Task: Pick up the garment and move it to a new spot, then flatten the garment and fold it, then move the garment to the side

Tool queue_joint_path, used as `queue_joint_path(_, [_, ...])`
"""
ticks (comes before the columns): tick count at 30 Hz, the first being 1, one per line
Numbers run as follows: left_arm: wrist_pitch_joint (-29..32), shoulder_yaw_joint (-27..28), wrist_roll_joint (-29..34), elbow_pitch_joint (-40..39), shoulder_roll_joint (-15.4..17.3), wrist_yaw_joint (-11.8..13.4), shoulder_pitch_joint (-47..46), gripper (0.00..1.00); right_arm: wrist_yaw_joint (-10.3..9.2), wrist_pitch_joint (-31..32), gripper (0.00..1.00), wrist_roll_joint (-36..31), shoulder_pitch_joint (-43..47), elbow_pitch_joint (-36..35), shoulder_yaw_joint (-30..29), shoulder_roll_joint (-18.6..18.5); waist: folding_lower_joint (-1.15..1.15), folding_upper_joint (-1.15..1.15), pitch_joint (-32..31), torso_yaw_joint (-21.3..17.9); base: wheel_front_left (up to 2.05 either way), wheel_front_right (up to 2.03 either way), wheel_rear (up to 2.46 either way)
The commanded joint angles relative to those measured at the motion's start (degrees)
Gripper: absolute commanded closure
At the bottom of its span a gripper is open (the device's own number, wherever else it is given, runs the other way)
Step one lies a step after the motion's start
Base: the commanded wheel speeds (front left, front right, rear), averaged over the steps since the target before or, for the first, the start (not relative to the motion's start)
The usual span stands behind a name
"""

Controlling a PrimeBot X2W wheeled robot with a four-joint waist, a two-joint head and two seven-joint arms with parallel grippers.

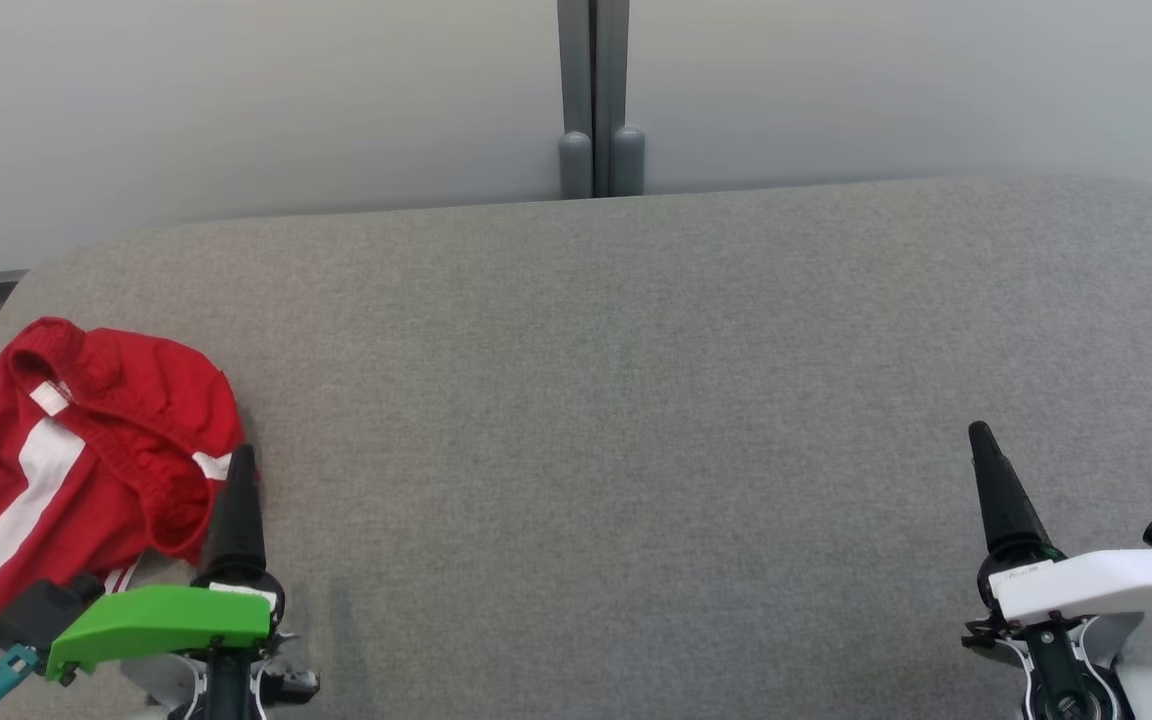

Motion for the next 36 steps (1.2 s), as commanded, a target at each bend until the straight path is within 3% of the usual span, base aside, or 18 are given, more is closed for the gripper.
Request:
queue_joint_path(1, [-0.6, -0.2, 3.6, -1.8, 0.4, 0.4, -1.2, 0.0, 0.02, -0.7, 0.0, -2.8, 0.0, -1.6, 0.1, -0.5, 0.0, 0.0, 0.0, 0.0, 0.0, 0.0, 0.0])
queue_joint_path(15, [-3.3, -3.0, 19.1, -2.2, 0.5, 1.3, 1.2, 0.0, 0.02, -3.4, 0.0, -19.6, 1.4, -4.0, 2.2, -0.6, 0.0, 0.0, 0.3, 0.1, 0.0, 0.0, 0.0])
queue_joint_path(36, [-6.7, -4.8, 32.8, 1.2, 0.6, 1.2, 2.8, 0.0, 0.03, -6.8, 0.0, -34.5, 2.7, -3.0, 4.5, -0.7, 0.0, 0.0, 0.2, 0.4, 0.0, 0.0, 0.0])
